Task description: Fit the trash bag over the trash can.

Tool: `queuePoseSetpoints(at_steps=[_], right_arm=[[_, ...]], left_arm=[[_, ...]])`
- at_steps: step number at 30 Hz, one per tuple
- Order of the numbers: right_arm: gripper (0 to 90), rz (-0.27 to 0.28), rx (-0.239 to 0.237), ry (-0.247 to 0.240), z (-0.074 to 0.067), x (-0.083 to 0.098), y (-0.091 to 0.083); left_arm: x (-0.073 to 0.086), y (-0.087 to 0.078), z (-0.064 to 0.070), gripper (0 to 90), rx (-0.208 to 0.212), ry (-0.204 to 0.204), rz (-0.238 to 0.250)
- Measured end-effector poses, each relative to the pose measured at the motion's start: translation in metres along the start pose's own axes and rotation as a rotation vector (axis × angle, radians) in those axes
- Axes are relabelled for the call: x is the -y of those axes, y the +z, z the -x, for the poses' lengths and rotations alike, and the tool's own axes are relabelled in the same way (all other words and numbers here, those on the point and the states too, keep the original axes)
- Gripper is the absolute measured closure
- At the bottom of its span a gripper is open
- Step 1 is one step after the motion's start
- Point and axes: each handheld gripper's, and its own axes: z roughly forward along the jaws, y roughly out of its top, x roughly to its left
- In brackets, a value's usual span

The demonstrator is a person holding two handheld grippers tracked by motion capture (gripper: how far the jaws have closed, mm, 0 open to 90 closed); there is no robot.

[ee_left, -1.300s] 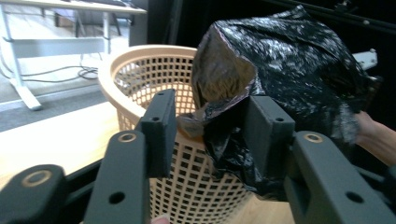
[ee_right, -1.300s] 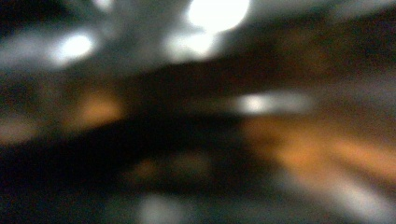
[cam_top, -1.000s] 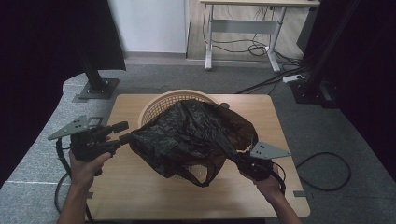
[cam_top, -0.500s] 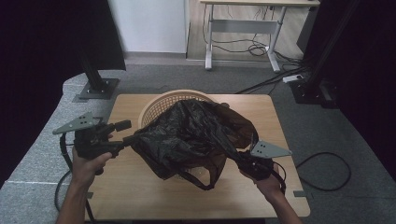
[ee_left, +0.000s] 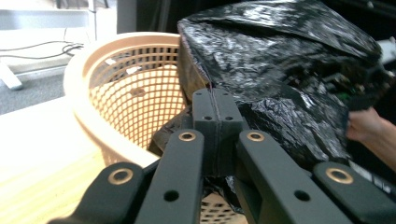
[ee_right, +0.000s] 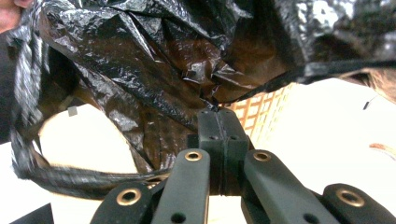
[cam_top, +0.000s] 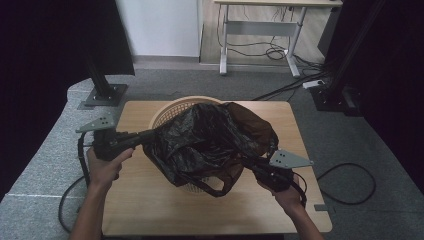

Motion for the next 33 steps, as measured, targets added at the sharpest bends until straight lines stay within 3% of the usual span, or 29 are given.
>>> queuePoseSetpoints(at_steps=[6, 10, 17, 23, 29, 33], right_arm=[[88.6, -0.019, -0.009, 0.008, 0.001, 0.01, 0.003], [88.5, -0.028, -0.01, 0.016, 0.002, 0.015, 0.006], [88.6, -0.062, -0.012, 0.011, -0.001, 0.024, 0.014], [87.7, -0.084, -0.02, 0.011, -0.004, 0.033, 0.017], [64.2, -0.011, 0.011, 0.023, 0.002, 0.028, -0.006], [58.4, 0.011, 0.062, 0.036, 0.012, 0.02, -0.026]], left_arm=[[0.013, -0.002, -0.015, 89.7, 0.032, -0.082, 0.046], [0.018, -0.004, -0.018, 89.7, 0.023, -0.088, 0.046], [0.024, -0.005, -0.016, 89.8, -0.037, -0.073, 0.033], [0.028, -0.009, -0.017, 89.8, -0.031, -0.081, 0.044], [0.029, -0.012, -0.017, 89.8, -0.021, -0.077, 0.047], [0.028, -0.012, -0.016, 89.7, -0.009, -0.073, 0.049]])
